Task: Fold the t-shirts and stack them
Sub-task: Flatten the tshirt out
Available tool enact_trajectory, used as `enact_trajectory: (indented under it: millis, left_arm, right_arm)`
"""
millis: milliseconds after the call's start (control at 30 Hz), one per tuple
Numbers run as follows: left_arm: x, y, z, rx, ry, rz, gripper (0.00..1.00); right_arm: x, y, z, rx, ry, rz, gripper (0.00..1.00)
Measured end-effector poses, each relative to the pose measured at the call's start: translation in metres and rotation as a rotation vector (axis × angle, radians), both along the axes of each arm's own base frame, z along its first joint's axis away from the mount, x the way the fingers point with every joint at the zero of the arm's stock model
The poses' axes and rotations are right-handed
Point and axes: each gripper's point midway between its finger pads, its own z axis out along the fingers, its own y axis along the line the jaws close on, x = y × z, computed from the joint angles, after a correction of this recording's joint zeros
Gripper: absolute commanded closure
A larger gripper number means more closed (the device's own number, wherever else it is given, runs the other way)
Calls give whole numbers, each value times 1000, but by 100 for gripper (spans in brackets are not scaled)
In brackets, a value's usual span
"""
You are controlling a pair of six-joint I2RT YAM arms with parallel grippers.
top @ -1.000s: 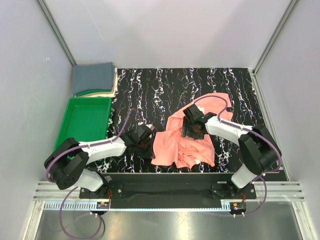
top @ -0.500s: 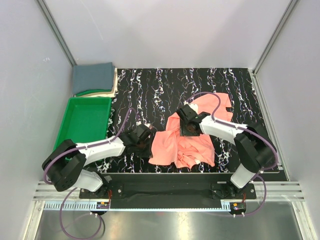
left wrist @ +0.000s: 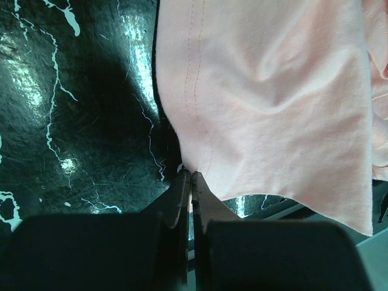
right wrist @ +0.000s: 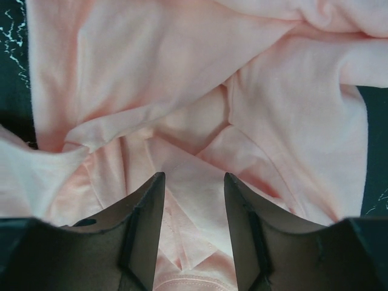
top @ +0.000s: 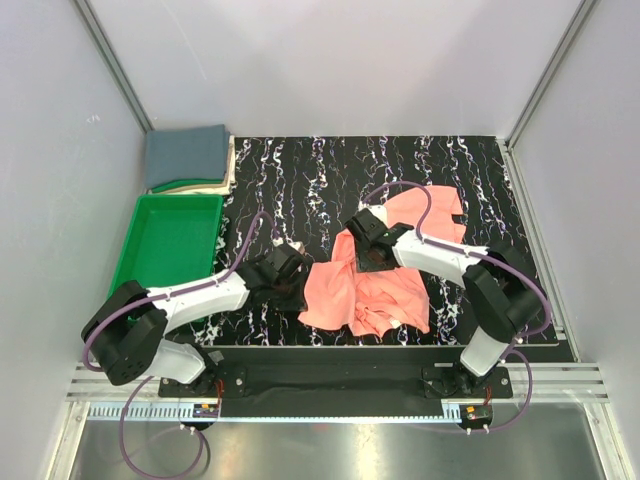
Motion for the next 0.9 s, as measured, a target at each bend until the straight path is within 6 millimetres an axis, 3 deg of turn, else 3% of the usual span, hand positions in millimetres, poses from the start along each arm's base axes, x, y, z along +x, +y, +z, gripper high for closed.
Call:
enact_trajectory:
  millis: [300,433,567,667,700,800,900]
  left_arm:
    - [0,0,0,-2,3,6,100]
    - [-1,0,0,-5,4,10,100]
    - [-2,0,5,-24,-7,13,100]
    - [-1,-1,14,-47,-25,16,100]
    - [0,0,16,-54,-31,20,100]
    - [9,4,23,-54,-29,40,100]
    - [50,17,51,-69,-41,127,100]
  right_arm:
    - [-4,15,0,4,-15,66,51]
    - [-2,14,-9,-34,-16,66,53]
    - [2,5,-22,-99,-17,42,74]
    - [8,0,-17,-132,-51,16,92]
    - [12,-3,-14,-145,-64,5,100]
    - [30,-11,7,-178,-103,-36,100]
    - [78,-28,53,-145,-183,-138,100]
